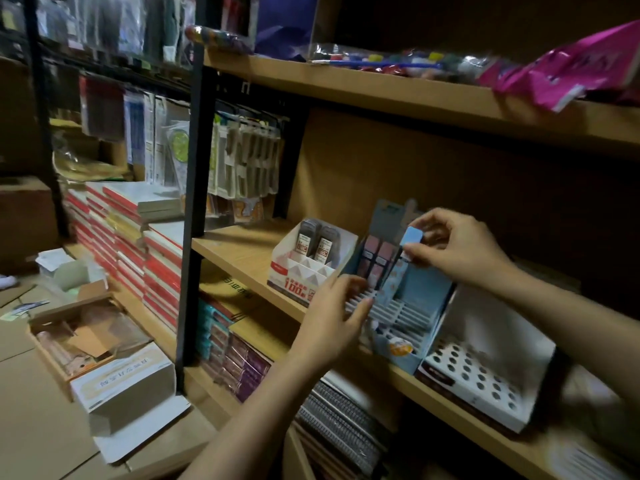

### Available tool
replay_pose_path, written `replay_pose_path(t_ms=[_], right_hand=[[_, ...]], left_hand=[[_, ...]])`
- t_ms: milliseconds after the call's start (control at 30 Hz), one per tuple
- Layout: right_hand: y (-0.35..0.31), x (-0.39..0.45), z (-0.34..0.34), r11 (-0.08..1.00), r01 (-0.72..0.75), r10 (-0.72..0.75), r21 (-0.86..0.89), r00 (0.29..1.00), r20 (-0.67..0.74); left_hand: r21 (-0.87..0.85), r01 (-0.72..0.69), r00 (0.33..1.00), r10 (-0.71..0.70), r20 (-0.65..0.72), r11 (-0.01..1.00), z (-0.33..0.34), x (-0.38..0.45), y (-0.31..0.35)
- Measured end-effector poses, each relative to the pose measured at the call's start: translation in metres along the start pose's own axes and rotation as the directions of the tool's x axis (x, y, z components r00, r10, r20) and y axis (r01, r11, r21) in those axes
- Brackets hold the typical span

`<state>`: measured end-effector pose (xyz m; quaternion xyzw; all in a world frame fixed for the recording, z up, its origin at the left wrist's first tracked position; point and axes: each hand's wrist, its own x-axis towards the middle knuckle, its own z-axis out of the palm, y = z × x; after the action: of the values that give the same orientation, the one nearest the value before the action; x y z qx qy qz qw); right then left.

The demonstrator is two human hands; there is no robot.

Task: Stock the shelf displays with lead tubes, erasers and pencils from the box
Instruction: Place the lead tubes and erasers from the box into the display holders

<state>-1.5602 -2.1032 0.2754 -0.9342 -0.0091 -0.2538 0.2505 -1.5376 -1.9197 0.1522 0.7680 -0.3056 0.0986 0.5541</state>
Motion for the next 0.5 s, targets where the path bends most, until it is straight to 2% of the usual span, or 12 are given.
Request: replay_pose_path(t_ms=[100, 200, 300, 500], right_hand=[[0.010, 0.002, -0.028, 0.962, 0.029, -0.052, -0.272, 0.995, -0.081], [0.017, 0.001, -0.027, 0.929, 0.034, -0.054, -0.368, 0.998, -0.043], [0.023, 0.003, -0.014, 0.902, -0.007, -0.018, -0.433, 0.998, -0.053], [0.028, 0.010, 0.011, 0.883, -0.033, 0.007, -0.469, 0.998, -0.058]], left_hand=[[0.319, -0.113, 0.983, 0.059, 0.173, 0.941, 0.013, -0.011, -0.008], [0.587, -0.218, 0.952, 0.039, 0.303, 0.779, 0.026, -0.020, -0.015], [0.644, -0.235, 0.943, 0.009, 0.334, 0.728, 0.034, -0.027, -0.020], [0.625, -0.243, 0.952, 0.059, 0.301, 0.742, 0.031, -0.029, -0.027]])
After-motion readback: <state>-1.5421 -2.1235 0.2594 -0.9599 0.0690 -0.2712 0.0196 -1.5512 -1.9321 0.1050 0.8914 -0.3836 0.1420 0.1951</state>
